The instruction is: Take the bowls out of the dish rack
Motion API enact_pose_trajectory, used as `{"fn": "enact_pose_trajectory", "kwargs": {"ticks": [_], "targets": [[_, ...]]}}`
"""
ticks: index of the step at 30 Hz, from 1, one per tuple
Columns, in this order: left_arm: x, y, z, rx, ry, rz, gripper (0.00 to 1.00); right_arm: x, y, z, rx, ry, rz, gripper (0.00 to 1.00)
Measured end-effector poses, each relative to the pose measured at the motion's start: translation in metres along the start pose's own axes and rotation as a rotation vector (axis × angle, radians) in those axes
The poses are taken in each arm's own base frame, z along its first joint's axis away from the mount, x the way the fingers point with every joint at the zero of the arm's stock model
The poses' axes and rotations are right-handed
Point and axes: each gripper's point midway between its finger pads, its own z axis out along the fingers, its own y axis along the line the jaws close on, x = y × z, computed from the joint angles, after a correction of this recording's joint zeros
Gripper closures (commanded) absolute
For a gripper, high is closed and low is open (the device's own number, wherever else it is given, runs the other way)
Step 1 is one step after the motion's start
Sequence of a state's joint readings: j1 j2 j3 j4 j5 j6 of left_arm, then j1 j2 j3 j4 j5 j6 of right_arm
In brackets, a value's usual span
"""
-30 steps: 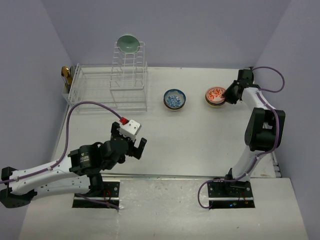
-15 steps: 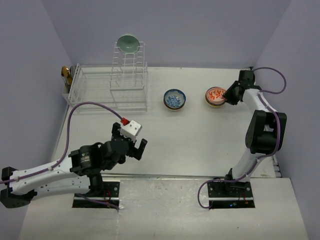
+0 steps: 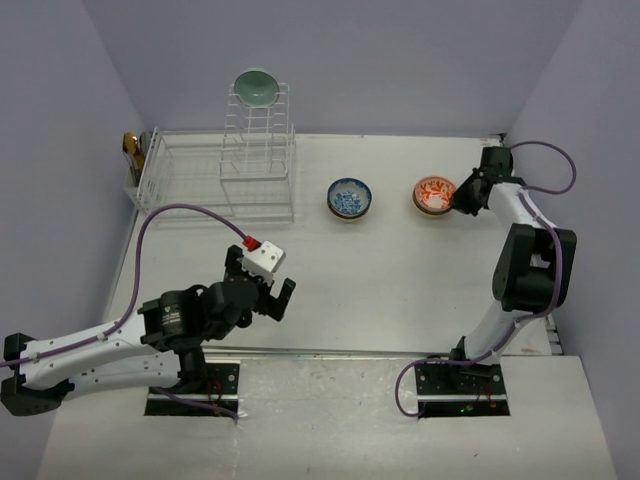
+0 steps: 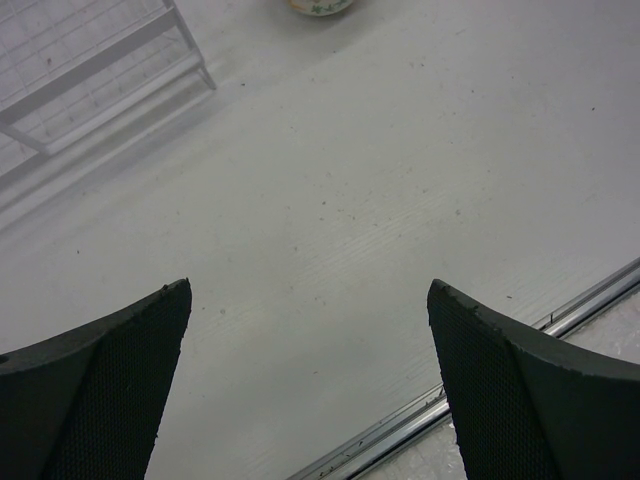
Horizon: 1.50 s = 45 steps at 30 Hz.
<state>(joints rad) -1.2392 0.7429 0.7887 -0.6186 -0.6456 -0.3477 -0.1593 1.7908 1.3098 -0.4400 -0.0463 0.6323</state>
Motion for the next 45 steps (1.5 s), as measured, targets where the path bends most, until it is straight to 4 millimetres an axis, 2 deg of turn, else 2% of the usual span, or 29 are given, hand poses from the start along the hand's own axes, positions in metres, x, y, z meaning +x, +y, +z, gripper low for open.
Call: {"fn": "enact_pose_trajectory", "kwargs": {"ticks": [9, 14, 17, 20, 22, 25, 30, 33, 34, 37, 41, 43, 45], "targets": [[-0.001, 0.0, 0.0, 0.003, -0.003, -0.004, 0.0, 0.003, -0.002, -0.001, -0.003, 0.0, 0.002, 0.78], [-0.005, 0.009, 0.0, -0.058, -0.026, -0.047, 0.0, 0.006, -0.001, -0.001, -0.015, 0.014, 0.002, 0.78], [-0.008, 0.013, 0.001, -0.097, -0.041, -0.092, 0.0, 0.007, 0.0, -0.001, -0.021, 0.019, 0.003, 0.73], [-0.022, 0.013, 0.003, -0.131, -0.063, -0.146, 0.0, 0.007, 0.002, -0.004, -0.03, 0.018, 0.003, 0.68], [-0.038, 0.012, 0.003, -0.15, -0.09, -0.181, 0.0, 0.004, 0.007, -0.012, -0.048, 0.009, 0.004, 0.64], [-0.074, 0.015, 0.003, -0.185, -0.154, -0.252, 0.0, -0.005, 0.016, -0.034, -0.085, -0.031, 0.002, 0.54], [-0.139, 0.037, 0.016, -0.227, -0.273, -0.404, 0.0, -0.023, 0.031, -0.085, -0.153, -0.122, -0.011, 0.41], [-0.187, 0.059, 0.031, -0.248, -0.337, -0.484, 0.0, -0.032, 0.04, -0.122, -0.198, -0.183, -0.025, 0.35], [-0.202, 0.067, 0.037, -0.254, -0.354, -0.507, 0.0, -0.035, 0.043, -0.134, -0.216, -0.203, -0.03, 0.29], [-0.247, 0.09, 0.056, -0.251, -0.429, -0.594, 0.0, -0.037, 0.054, -0.175, -0.293, -0.262, -0.059, 0.22], [-0.277, 0.132, 0.078, -0.253, -0.494, -0.743, 0.0, -0.03, 0.066, -0.225, -0.412, -0.313, -0.112, 0.19], [-0.29, 0.156, 0.086, -0.25, -0.529, -0.829, 0.0, -0.021, 0.071, -0.239, -0.471, -0.312, -0.136, 0.15], [-0.3, 0.177, 0.094, -0.241, -0.576, -0.925, 0.0, -0.008, 0.071, -0.245, -0.516, -0.294, -0.151, 0.11]]}}
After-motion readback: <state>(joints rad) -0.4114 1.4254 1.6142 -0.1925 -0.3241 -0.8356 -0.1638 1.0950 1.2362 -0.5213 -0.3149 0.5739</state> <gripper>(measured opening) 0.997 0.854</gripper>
